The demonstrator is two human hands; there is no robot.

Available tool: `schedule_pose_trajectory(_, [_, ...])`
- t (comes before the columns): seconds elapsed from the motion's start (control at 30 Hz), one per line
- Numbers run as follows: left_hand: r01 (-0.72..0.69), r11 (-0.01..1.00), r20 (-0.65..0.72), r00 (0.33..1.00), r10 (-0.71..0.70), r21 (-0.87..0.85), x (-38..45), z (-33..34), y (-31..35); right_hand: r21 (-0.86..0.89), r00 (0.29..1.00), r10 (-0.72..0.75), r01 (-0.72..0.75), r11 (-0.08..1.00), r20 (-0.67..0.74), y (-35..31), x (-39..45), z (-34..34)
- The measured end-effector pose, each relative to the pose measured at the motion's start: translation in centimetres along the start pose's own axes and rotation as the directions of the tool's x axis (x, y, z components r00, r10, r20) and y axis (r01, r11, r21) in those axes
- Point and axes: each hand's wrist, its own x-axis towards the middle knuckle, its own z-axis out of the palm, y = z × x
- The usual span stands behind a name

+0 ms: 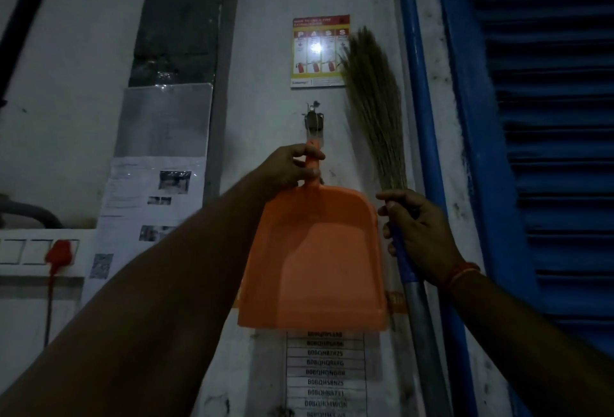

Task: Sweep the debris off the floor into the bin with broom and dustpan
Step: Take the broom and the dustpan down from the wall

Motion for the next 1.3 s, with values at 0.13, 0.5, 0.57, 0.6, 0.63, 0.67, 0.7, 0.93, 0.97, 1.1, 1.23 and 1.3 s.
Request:
schedule_pose_trajectory(0.13, [-0.077,0.997,-0.072,0.995,0.075,-0.027,1.0,-0.1,0.2,0.004,1.000,-0.001,0.001,1.000,-0.023,0.0,0.8,0.0])
schedule_pose_trajectory(0.5, [-0.295,0.955,-0.288,0.916,0.280,-0.010,5.0,-2.8,5.9,0.052,1.000,-0.002,0.002,0.999,-0.015,-0.3,1.3,-0.7])
schedule_pose_trajectory(0.57, [-0.333,0.943,-0.356,0.880,0.314,0.009,5.1,-2.7,6.0,0.050,1.000,-0.001,0.002,0.999,-0.007,0.0,1.0,-0.7])
schedule_pose_trajectory(0.6, [-0.339,0.941,-0.398,0.863,0.312,0.002,4.9,-2.7,5.8,0.042,1.000,0.004,-0.004,0.999,-0.007,0.1,0.8,-0.7])
schedule_pose_trajectory(0.63, [-0.341,0.940,-0.445,0.843,0.303,-0.006,4.7,-2.6,5.5,0.038,1.000,0.005,-0.005,0.999,-0.007,0.2,0.6,-0.6])
schedule_pose_trajectory(0.67, [-0.339,0.941,-0.500,0.817,0.287,-0.014,4.4,-2.6,5.0,0.045,1.000,0.005,-0.005,0.999,-0.008,0.3,0.3,-0.6])
schedule_pose_trajectory(0.7, [-0.333,0.943,-0.555,0.789,0.266,-0.021,3.8,-2.6,4.5,0.062,1.000,0.009,-0.008,0.998,-0.011,0.3,0.0,-0.5])
schedule_pose_trajectory(0.93, [-0.358,0.924,-0.863,0.501,0.065,-0.138,-3.1,-3.2,1.9,0.126,0.998,0.016,-0.008,0.992,-0.063,0.7,-2.6,1.3])
schedule_pose_trajectory(0.97, [-0.375,0.907,-0.889,0.457,0.001,-0.192,-4.2,-3.2,1.7,0.133,0.997,0.016,-0.007,0.991,-0.069,0.6,-3.1,1.9])
schedule_pose_trajectory(1.1, [-0.417,0.829,-0.915,0.317,-0.250,-0.372,-9.9,-2.6,0.3,0.152,0.995,0.012,0.003,0.988,-0.097,0.4,-5.8,5.3])
schedule_pose_trajectory(1.23, [-0.468,0.718,-0.849,0.166,-0.501,-0.515,-15.5,-4.2,-1.6,0.160,0.991,0.032,-0.011,0.987,-0.128,-0.3,-8.6,9.9])
schedule_pose_trajectory(1.3, [-0.444,0.716,-0.818,0.075,-0.570,-0.540,-19.1,-5.3,-2.6,0.153,0.989,0.053,-0.031,0.988,-0.142,-0.7,-10.2,12.4])
